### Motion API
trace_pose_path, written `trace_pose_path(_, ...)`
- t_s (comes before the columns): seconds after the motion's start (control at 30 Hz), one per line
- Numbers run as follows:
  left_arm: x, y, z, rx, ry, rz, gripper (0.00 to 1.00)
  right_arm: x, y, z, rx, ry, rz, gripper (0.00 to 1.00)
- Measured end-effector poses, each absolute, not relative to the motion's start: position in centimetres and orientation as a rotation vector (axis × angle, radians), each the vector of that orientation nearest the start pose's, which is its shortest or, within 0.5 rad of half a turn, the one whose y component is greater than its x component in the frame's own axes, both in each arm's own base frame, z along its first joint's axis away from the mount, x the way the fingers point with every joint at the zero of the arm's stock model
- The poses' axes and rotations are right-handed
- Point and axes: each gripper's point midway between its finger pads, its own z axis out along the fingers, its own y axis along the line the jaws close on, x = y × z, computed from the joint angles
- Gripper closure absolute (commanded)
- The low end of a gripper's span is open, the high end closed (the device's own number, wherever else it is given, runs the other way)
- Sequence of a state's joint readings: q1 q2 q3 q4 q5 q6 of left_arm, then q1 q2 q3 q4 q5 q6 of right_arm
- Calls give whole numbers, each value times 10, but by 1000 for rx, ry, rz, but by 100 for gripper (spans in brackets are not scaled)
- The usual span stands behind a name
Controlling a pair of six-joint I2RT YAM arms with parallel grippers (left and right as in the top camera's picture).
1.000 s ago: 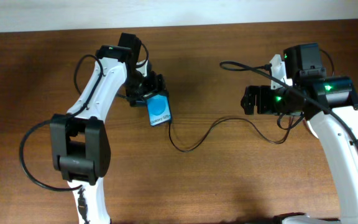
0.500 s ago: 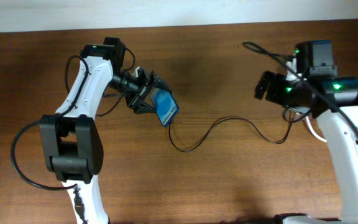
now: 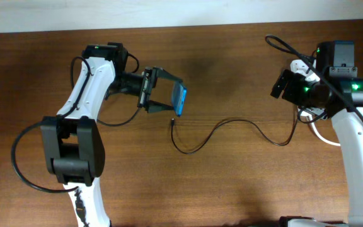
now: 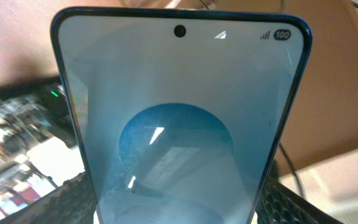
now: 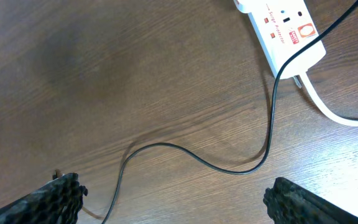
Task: Plug charger to phone and switch on socket
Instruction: 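Lift the phone with the left gripper and tilt it upright, then move the right gripper to the phone and grasp its side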
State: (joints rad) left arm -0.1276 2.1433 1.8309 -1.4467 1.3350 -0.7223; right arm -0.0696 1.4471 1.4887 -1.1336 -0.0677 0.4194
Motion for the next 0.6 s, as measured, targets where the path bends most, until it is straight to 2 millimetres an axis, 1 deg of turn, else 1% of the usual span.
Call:
trace_pose_path(0.1, 369, -218, 217, 754, -1834, 1438, 100, 342, -12, 227, 627, 2605, 202, 2)
trace_pose_path(0.17, 367, -219, 224, 778, -1768, 1437, 100, 340, -12, 226, 630, 2611, 201, 2)
trace_pose_path(0.3, 365, -220, 232, 798, -1702, 1441, 100, 340, -12, 226, 630, 2612, 201, 2)
trace_pose_path(0.5, 364, -219, 234, 813, -1680, 1430, 100, 340, -12, 226, 629, 2614, 201, 2)
trace_pose_path(0.57, 362, -219, 229, 829, -1700, 1394, 100, 340, -10, 226, 627, 2617, 213, 2)
trace_pose_path(0.6, 361, -218, 222, 850, -1727, 1349, 100, 340, -8, 226, 624, 2619, 229, 2)
